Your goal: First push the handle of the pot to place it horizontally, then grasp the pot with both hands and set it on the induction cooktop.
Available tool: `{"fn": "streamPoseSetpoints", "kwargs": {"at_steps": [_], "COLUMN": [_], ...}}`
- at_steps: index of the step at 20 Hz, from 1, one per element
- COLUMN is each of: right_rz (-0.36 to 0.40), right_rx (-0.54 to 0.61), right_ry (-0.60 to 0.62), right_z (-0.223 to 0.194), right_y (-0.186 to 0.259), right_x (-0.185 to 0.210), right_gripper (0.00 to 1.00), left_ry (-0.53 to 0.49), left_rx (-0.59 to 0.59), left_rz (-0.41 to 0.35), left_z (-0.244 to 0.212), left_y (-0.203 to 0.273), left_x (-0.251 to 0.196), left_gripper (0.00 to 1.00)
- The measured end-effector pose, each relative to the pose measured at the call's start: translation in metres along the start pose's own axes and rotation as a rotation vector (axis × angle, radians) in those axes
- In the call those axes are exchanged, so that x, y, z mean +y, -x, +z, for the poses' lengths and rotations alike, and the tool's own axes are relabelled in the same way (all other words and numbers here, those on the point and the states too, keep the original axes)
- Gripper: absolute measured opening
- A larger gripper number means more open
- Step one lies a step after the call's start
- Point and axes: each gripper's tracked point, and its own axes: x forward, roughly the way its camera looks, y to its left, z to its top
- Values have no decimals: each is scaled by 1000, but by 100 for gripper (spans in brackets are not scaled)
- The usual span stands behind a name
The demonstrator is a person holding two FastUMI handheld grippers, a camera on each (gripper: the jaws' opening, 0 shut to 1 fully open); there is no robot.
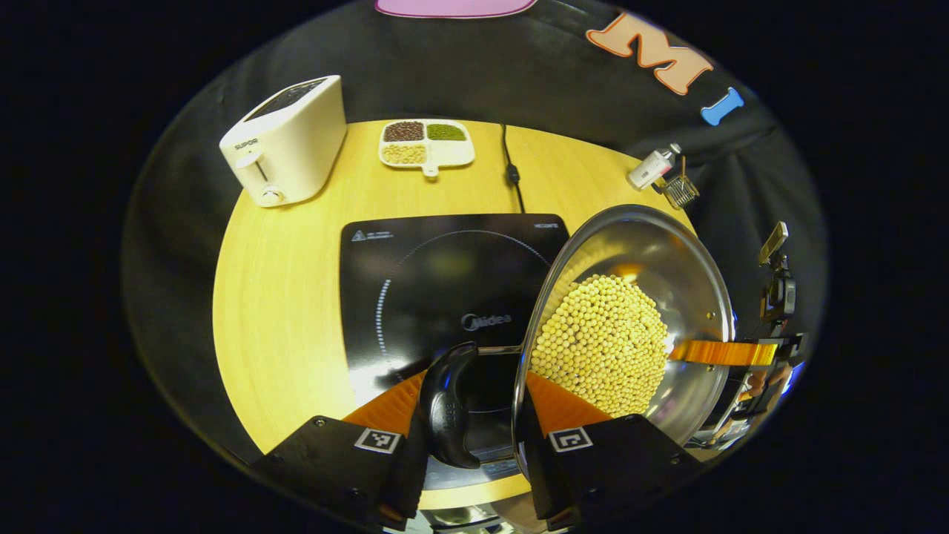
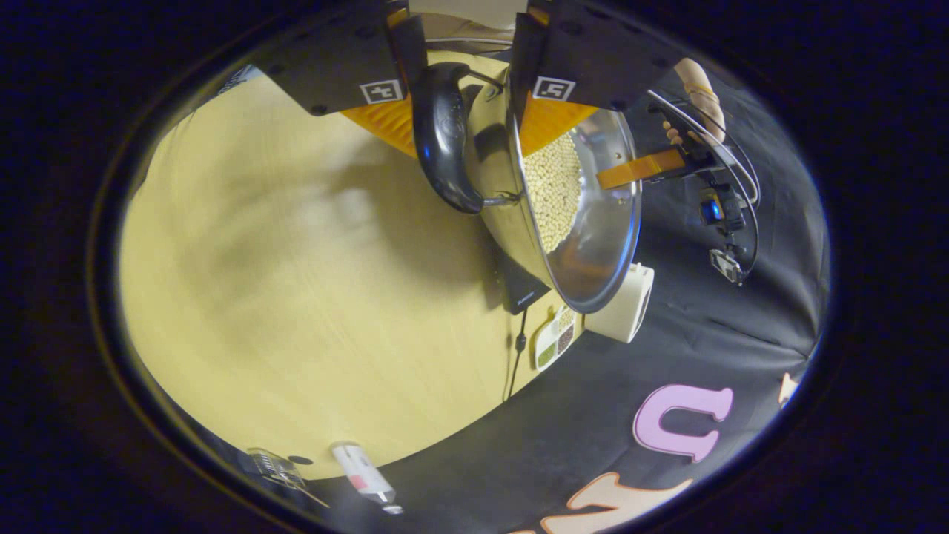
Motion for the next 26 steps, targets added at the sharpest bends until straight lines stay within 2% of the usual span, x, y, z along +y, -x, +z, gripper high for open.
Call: {"fn": "streamPoseSetpoints", "kwargs": {"at_steps": [1,2,3,8,16,17,26], "right_rz": [1,1,0,2,3,5,35], "right_rx": [-1,-3,-7,-28,-54,-56,-47], "right_ry": [-2,1,7,13,13,12,15], "right_z": [0,-2,0,9,18,18,13], "right_y": [-6,-12,-17,-43,-67,-69,-93], "right_x": [6,11,17,37,43,43,51], "right_gripper": [42,48,42,42,42,48,49], "left_ry": [0,-1,-1,-5,-26,-32,-47], "left_rx": [-4,-8,-11,-18,-32,-34,-38], "left_rz": [1,4,8,27,49,54,102], "left_z": [0,1,2,8,15,16,17], "left_y": [0,-1,0,-6,-19,-19,-21], "left_x": [9,17,24,54,75,77,100], "left_gripper": [58,58,58,59,60,60,63]}}
